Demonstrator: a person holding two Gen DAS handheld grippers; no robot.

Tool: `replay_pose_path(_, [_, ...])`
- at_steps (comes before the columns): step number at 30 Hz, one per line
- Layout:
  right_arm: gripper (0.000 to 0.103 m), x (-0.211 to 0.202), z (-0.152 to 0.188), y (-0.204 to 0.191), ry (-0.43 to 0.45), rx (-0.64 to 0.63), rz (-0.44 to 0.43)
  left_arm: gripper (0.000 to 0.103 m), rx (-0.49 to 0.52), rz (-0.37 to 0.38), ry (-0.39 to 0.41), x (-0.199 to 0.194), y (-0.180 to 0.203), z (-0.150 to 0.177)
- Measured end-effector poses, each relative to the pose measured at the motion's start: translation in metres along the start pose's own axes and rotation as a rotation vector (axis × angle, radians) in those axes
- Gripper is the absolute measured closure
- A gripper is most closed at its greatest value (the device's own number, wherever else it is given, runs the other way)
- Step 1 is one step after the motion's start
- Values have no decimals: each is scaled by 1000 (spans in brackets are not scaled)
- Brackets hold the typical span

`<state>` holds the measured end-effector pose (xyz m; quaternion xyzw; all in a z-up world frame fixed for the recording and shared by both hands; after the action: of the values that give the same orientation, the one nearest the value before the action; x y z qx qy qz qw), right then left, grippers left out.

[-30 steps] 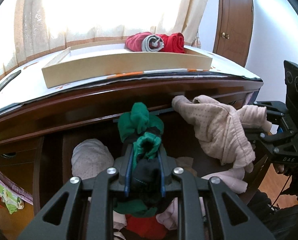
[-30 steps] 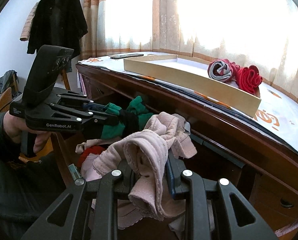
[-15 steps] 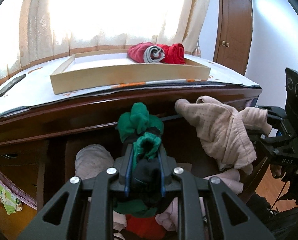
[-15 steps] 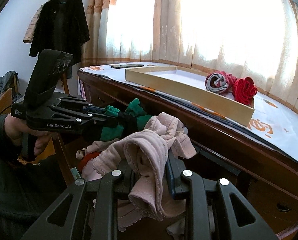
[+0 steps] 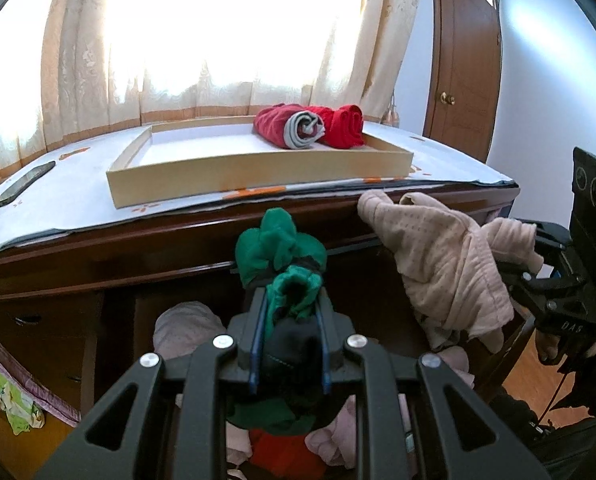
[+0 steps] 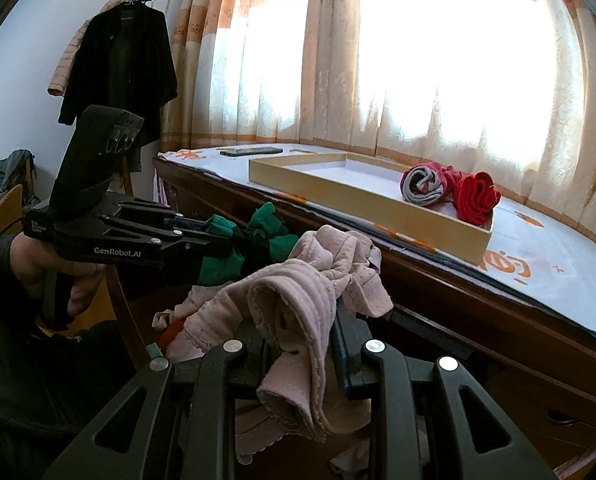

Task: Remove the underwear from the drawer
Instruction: 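Lift the green underwear with the left tool while the right tool lifts the beige underwear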

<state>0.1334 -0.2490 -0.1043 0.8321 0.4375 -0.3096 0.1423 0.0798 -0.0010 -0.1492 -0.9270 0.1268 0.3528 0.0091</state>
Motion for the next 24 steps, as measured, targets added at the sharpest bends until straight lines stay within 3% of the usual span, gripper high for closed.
replay_pose_path(24, [76, -21, -12, -9, 86, -18, 20, 85, 27, -14, 85, -20, 6, -7])
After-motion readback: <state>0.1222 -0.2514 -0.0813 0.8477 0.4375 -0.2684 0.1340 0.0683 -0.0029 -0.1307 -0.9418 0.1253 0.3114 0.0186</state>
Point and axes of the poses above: each gripper's, at about its wrist camera, not at the fingertips, and x roughly the way its jaws point, y to its right, z to its underside, the point moved 3 cm from there along x, roughly the way its jaws point, and after that the axes turned 9 degrees about -y, right-handed, at the moved point
